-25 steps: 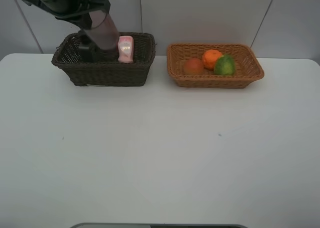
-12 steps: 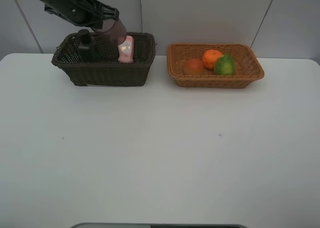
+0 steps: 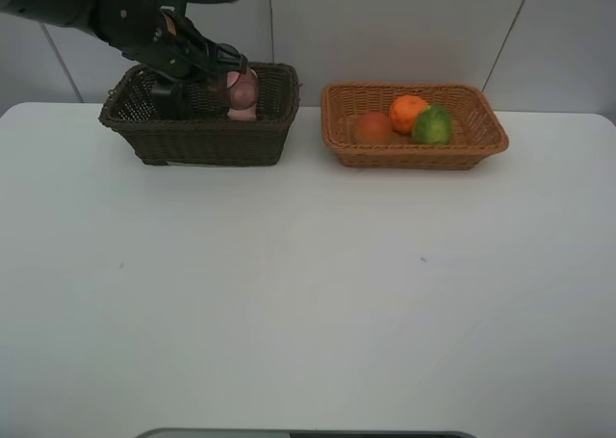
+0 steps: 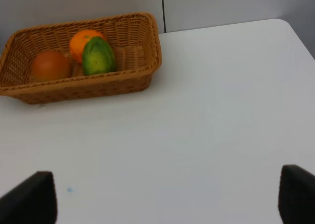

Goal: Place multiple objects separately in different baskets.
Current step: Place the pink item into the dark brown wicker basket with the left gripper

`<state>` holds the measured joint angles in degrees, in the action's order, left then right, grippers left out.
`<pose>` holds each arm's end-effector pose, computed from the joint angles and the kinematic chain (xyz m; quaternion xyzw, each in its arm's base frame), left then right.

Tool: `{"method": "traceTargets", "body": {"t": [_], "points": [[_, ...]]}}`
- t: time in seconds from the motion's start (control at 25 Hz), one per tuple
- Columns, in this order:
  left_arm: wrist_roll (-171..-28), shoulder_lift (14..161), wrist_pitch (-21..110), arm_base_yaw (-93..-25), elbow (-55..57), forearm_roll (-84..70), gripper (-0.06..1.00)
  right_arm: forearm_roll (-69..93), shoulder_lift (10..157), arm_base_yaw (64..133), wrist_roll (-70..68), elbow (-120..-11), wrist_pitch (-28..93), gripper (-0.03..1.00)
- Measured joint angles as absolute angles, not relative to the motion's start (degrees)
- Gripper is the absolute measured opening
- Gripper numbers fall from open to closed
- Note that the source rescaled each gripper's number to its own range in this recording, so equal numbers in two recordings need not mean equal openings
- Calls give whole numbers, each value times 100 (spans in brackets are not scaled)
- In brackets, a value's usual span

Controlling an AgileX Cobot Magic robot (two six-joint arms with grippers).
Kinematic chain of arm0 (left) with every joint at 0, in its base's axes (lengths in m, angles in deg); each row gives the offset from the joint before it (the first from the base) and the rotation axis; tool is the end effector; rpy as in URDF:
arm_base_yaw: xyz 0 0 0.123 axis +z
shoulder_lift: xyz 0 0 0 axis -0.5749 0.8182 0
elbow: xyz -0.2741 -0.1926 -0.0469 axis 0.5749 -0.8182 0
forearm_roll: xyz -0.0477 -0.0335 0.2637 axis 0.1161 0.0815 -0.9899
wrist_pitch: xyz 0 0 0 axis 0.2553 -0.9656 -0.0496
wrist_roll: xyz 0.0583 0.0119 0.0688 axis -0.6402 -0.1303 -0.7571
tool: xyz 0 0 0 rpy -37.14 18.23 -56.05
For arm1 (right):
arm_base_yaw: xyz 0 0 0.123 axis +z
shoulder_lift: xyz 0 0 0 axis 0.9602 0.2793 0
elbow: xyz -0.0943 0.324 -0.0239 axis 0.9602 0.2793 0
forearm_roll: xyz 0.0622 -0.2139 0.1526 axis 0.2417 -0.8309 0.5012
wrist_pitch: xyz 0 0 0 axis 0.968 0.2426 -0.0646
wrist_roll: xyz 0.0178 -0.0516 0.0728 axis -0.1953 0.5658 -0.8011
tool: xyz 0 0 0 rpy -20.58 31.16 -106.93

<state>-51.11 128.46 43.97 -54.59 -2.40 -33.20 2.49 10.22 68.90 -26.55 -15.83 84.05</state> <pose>0.4547 -0.1593 0.2313 0.1328 0.8849 -0.0757 0.4399 -0.0473 0.0015 0.2943 0.0557 0.8420 -0.0264 0.5360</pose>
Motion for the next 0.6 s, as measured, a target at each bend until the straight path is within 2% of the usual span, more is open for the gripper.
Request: {"method": "traceTargets", "body": {"t": [0.44,0.52,0.6], "points": [[-5115,12945,4462,-5459,-240,-3320,1,249,1022,6890,-2655,-1583,8405,100],[-5115,12945,4462,-5492,-240,-3320,6,249,1022,6890,-2655,-1583,8405,100],[-5115,12945,4462,-5506,-240,-3320,18,249,1022,6890,-2655,-1583,8405,100]]}}
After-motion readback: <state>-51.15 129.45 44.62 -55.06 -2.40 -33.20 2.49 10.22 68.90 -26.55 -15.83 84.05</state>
